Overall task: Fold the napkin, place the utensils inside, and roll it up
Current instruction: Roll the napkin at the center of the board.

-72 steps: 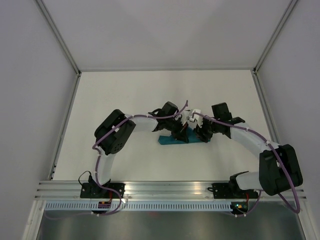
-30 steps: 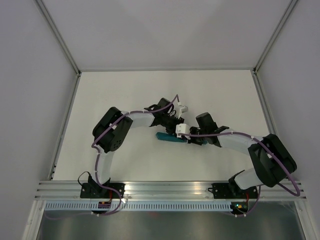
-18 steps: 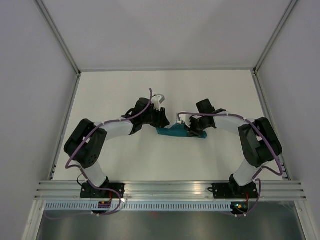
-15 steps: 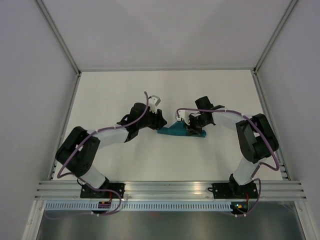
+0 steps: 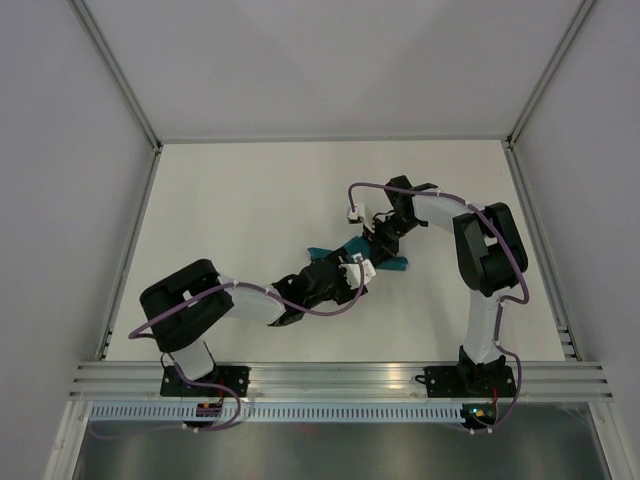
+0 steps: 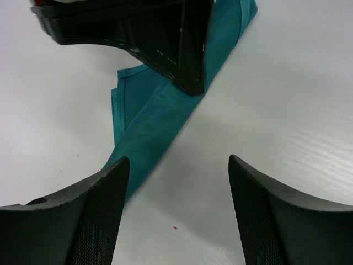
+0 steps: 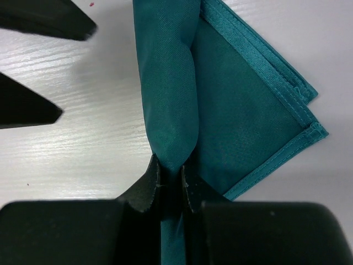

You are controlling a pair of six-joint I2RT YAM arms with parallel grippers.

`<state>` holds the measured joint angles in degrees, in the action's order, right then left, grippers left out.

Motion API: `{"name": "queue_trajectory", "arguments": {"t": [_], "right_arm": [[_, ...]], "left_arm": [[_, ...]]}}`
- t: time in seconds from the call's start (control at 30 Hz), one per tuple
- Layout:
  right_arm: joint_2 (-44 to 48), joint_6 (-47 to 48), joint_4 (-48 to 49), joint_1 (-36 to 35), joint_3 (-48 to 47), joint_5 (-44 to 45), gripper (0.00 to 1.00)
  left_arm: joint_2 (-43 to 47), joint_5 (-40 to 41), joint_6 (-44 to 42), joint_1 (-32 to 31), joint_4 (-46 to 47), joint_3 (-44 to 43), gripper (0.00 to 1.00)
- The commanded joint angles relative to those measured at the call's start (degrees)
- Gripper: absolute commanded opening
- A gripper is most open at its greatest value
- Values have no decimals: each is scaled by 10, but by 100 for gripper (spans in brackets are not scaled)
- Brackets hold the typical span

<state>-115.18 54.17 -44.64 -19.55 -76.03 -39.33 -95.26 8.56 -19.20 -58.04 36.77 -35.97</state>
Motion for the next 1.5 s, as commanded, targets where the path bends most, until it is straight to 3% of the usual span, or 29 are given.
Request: {"name": "queue_trajectory", "arguments": {"t": [0.0, 0.47, 0.73, 0.93, 1.03, 1.1, 1.27, 1.37, 1.47], "right_arm": [[-76, 16, -45, -5, 19, 63, 0], [-99, 16, -74, -4, -5, 71, 0], [-103, 26, -102, 0, -18, 77, 0], [-108, 30, -113, 4, -26, 76, 1], [-106, 31, -116, 4, -28, 73, 1], [-103, 30, -115, 6, -28, 70, 0], [-91, 30, -118, 10, -27, 61, 1], [-77, 30, -119, 13, -23, 50, 7], [-53, 28, -114, 16, -12, 38, 23]], "left_arm": [[-40, 41, -118, -9, 56, -29, 78], [-141, 33, -271, -14, 51, -97, 81], [-153, -32, -275, 0, -76, -133, 71], [-154, -65, -256, 1, -151, -154, 59], [-164, -81, -243, 2, -192, -168, 46], [-167, -83, -236, 1, -217, -181, 29], [-161, -141, -170, 14, -271, -202, 12], [-161, -173, -131, 16, -288, -204, 6], [-166, -206, -95, 18, -302, -204, 5]]}}
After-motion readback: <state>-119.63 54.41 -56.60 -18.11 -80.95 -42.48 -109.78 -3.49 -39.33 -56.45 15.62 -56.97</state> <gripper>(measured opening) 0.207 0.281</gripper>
